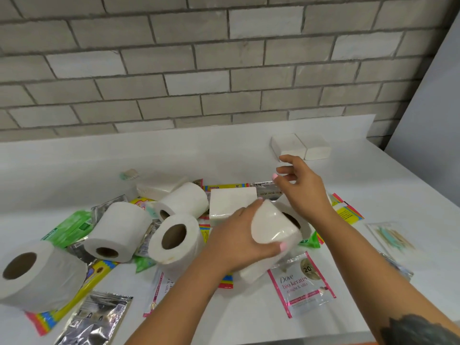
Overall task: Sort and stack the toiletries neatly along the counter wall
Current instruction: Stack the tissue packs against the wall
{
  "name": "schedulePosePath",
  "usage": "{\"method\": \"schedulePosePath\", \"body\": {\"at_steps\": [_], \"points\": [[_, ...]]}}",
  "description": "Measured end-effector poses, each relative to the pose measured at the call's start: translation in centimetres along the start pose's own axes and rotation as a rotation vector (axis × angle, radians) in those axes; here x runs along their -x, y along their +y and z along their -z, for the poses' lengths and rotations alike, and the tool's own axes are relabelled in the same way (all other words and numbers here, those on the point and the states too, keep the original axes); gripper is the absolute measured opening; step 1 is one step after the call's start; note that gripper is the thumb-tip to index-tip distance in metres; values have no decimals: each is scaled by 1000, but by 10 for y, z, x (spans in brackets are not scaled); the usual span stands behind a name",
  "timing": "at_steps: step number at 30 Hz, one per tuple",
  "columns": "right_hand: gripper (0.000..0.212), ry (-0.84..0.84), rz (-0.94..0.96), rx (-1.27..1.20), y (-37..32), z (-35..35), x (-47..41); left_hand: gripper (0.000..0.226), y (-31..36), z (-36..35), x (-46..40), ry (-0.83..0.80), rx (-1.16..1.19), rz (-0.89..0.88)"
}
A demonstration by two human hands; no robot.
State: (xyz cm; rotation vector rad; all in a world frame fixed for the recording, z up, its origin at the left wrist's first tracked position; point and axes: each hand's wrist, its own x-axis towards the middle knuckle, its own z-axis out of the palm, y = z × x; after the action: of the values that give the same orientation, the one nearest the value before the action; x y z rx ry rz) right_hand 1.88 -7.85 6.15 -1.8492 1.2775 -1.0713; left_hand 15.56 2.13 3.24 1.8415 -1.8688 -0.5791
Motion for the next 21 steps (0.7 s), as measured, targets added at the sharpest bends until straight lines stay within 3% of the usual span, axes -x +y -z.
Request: {"method": "schedulePosePath", "body": {"at_steps": [4, 11, 16, 21], "points": [[36, -42, 7, 15, -4, -16, -17, 104, 1, 34, 5, 122, 162, -20], [36, -343, 119, 303, -3, -56, -35, 93, 3, 81, 7, 360, 337, -54], [108, -603, 187, 706, 40, -103, -59, 91, 2, 99, 7, 424, 339, -34], [116, -722, 268, 858, 31, -103, -49, 87, -1, 103, 9, 439, 343, -16]]}}
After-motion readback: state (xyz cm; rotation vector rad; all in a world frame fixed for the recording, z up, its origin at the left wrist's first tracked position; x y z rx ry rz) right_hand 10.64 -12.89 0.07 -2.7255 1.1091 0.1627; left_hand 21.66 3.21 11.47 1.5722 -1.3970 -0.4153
